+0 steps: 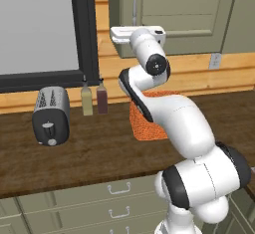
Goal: Open the cabinet, pick up the bread from the cabinet and place it in the basket. Then move the basket to the dining counter.
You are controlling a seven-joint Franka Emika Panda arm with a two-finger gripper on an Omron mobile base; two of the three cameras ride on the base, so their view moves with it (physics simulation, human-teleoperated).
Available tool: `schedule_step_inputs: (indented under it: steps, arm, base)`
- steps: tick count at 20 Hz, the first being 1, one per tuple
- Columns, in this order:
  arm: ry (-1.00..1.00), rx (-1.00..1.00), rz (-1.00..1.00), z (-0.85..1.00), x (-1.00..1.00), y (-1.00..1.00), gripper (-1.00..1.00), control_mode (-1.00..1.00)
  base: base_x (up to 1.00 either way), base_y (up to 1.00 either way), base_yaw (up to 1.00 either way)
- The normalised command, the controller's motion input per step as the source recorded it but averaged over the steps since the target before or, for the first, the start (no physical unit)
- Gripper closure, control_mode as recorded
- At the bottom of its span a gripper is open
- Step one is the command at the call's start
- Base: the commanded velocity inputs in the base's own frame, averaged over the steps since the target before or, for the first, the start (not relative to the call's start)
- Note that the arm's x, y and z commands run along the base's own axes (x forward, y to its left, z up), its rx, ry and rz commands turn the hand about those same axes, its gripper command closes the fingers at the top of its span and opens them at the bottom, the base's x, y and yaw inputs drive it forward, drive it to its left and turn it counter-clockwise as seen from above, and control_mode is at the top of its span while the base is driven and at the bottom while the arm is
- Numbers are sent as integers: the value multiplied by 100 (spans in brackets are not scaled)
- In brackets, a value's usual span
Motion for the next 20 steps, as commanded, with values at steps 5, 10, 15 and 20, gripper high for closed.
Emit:
schedule_step_inputs:
  steps: [5, 10, 15, 20]
  arm:
    - [0, 0, 0, 0, 35, 0, -100, -100]
    - [0, 2, 0, 1, 34, -1, -100, -100]
    - [1, 1, 0, 0, 20, 0, 100, -100]
    - [0, 0, 0, 0, 0, 0, 100, -100]
  base:
    - [0, 0, 0]
    - [0, 0, 0]
    - [0, 0, 0]
    - [0, 0, 0]
